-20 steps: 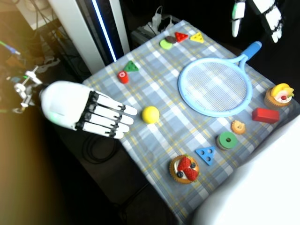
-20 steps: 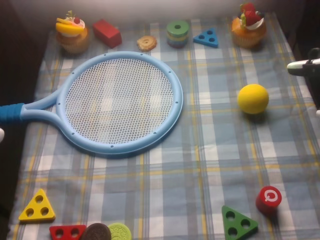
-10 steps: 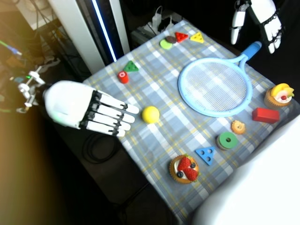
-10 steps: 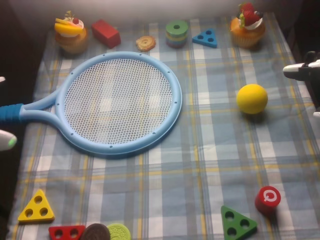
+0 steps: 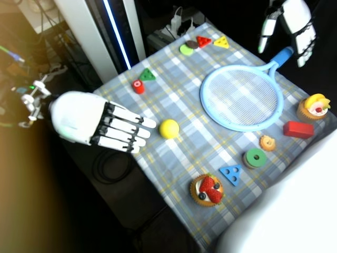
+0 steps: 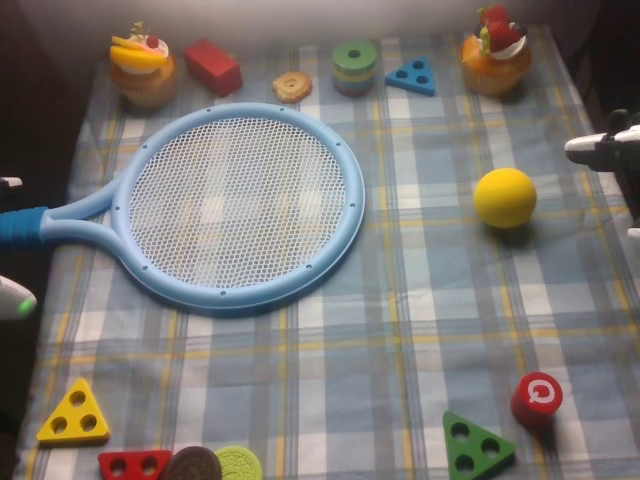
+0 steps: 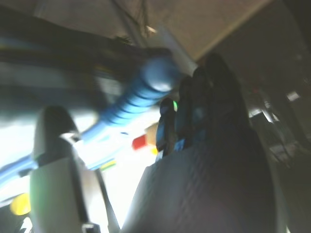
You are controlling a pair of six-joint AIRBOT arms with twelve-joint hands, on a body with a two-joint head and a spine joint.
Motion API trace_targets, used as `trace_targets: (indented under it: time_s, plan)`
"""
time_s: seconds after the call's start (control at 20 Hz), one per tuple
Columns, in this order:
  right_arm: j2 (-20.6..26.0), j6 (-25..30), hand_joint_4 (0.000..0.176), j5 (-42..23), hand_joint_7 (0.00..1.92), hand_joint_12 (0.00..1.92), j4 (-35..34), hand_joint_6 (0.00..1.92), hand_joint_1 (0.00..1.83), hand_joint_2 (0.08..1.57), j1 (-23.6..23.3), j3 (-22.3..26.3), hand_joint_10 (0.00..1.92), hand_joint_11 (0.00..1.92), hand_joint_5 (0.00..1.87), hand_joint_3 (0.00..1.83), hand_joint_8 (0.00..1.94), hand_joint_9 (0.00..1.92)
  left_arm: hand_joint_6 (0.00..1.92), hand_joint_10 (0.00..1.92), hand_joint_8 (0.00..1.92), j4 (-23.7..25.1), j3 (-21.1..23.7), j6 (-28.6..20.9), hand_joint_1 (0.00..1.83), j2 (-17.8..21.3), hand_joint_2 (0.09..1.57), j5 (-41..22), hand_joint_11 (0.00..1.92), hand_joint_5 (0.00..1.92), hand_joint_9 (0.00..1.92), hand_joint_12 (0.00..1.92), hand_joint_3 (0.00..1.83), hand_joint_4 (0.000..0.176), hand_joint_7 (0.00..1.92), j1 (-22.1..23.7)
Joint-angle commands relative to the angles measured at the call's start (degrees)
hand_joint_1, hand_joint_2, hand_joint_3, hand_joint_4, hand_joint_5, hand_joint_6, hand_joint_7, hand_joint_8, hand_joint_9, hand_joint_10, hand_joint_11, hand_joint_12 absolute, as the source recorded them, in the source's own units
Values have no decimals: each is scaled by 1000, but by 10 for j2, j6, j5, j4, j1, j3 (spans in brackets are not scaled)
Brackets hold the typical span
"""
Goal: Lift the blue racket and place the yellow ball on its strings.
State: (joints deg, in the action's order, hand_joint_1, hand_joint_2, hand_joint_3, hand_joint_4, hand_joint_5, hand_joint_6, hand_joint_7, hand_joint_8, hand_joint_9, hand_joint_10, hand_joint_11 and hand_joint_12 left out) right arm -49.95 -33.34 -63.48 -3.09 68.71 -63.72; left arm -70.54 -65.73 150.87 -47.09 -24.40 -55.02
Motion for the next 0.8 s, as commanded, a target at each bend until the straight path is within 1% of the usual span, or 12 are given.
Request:
trace_targets:
  time_s: [0.0, 0.05, 0.1, 0.15, 0.25, 0.35, 0.4, 0.55, 0.6, 0.65, 0.7, 0.75]
  plan:
    - [0, 2, 0, -64, 734, 816, -9, 2, 953, 1234, -8, -3, 5, 350, 517, 2, 6, 756, 9, 12, 6, 0, -9, 16, 859, -2, 841, -40, 34, 137, 158, 360, 0, 176, 208, 8]
    - [0, 2, 0, -64, 748, 848, -9, 1, 939, 1239, -8, -3, 2, 325, 519, 0, 2, 756, 2, 4, 0, -7, -14, 25, 802, -7, 855, -34, 27, 70, 145, 357, 4, 176, 163, 11]
    - [-1, 2, 0, -64, 758, 854, -9, 0, 937, 1240, -9, -3, 2, 315, 520, 0, 4, 757, 7, 4, 5, -13, -19, 34, 770, -11, 864, -29, 20, 74, 146, 351, 8, 176, 168, 14]
    - [-1, 2, 0, -64, 761, 784, -8, 0, 921, 1245, -9, -4, 0, 281, 522, 0, 1, 729, 6, 3, 3, -20, -22, 44, 746, -14, 885, -27, 3, 49, 127, 272, 11, 176, 154, 17]
    - [-3, 2, 0, -63, 778, 587, -8, 0, 881, 1244, -9, -5, 0, 200, 524, 0, 0, 662, 0, 6, 0, -27, -26, 52, 730, -18, 878, -21, 23, 31, 177, 229, 0, 176, 182, 18]
    - [-4, 2, 0, -61, 788, 546, -8, 0, 855, 1253, -11, -6, 0, 185, 514, 4, 2, 645, 7, 4, 2, -28, -28, 55, 811, -22, 849, -19, 60, 93, 206, 225, 0, 176, 213, 20]
    - [-4, 2, 0, -61, 798, 537, -8, 0, 843, 1258, -12, -6, 0, 178, 508, 4, 5, 645, 5, 0, 0, -29, -29, 56, 796, -23, 886, -18, 60, 98, 197, 223, 14, 176, 208, 21]
    - [-4, 3, 0, -60, 817, 540, -8, 3, 839, 1261, -11, -6, 6, 183, 513, 4, 11, 656, 5, 5, 5, -29, -30, 56, 826, -26, 905, -18, 93, 185, 291, 229, 2, 176, 321, 22]
    - [-4, 4, 0, -59, 824, 599, -8, 0, 831, 1269, -11, -6, 1, 173, 521, 0, 2, 668, 6, 18, 15, -29, -31, 56, 842, -27, 948, -17, 171, 237, 421, 264, 4, 176, 467, 22]
    - [-5, 4, 0, -59, 834, 642, -8, 0, 825, 1273, -11, -6, 0, 138, 525, 0, 0, 680, 7, 19, 11, -29, -31, 56, 883, -28, 982, -17, 216, 307, 503, 289, 3, 174, 540, 22]
    - [-5, 5, 0, -59, 851, 695, -8, 0, 799, 1274, -10, -7, 0, 123, 536, 0, 0, 698, 11, 51, 33, -29, -31, 56, 1018, -29, 992, -17, 327, 493, 670, 316, 1, 123, 722, 23]
    - [-6, 7, 0, -59, 857, 713, -8, 0, 770, 1282, -9, -7, 0, 122, 537, 3, 1, 701, 6, 67, 37, -29, -32, 56, 1063, -30, 1054, -17, 361, 566, 730, 359, 0, 61, 783, 25]
